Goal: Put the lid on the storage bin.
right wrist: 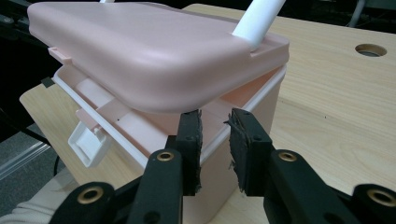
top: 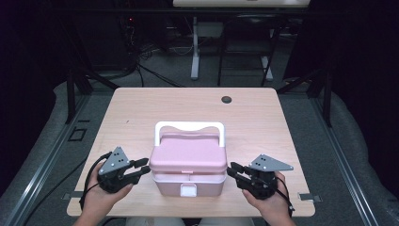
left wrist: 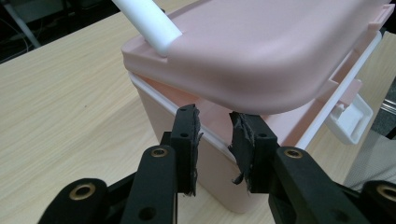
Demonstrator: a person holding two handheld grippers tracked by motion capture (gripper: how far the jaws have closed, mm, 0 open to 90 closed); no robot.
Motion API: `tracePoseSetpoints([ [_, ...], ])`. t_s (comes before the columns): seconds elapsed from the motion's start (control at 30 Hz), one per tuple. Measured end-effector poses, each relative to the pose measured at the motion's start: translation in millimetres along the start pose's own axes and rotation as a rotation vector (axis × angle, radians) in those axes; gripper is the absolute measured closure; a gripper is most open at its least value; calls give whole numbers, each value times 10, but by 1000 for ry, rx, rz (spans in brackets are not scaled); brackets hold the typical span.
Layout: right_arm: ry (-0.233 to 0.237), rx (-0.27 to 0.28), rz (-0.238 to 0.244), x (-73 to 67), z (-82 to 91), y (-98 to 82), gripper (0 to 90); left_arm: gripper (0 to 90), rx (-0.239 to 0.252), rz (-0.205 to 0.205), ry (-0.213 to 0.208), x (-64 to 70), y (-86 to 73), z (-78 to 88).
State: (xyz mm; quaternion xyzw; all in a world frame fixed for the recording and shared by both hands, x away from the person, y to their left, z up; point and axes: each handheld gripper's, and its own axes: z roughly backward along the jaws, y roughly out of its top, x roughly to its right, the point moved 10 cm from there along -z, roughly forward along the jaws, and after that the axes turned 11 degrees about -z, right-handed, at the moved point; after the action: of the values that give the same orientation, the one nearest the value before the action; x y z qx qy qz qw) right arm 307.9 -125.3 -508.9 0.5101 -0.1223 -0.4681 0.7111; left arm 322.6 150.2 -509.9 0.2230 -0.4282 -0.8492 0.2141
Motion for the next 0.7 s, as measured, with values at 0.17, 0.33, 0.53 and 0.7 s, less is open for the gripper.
tracePoseSetpoints([
  [0.17, -8, -6, 0, 41, 29, -34, 704, 605, -17, 15, -8, 3, -49, 7],
  [0.33, 6, 12, -18, 76, 58, -25, 638, 534, -63, 18, -29, 20, -179, -12],
  [0.53, 10, 9, -21, 67, 44, -29, 623, 475, -97, 29, -48, 31, -318, -12],
  [0.7, 10, 6, -14, 59, 13, -30, 620, 468, -85, 44, -45, 17, -321, 6],
])
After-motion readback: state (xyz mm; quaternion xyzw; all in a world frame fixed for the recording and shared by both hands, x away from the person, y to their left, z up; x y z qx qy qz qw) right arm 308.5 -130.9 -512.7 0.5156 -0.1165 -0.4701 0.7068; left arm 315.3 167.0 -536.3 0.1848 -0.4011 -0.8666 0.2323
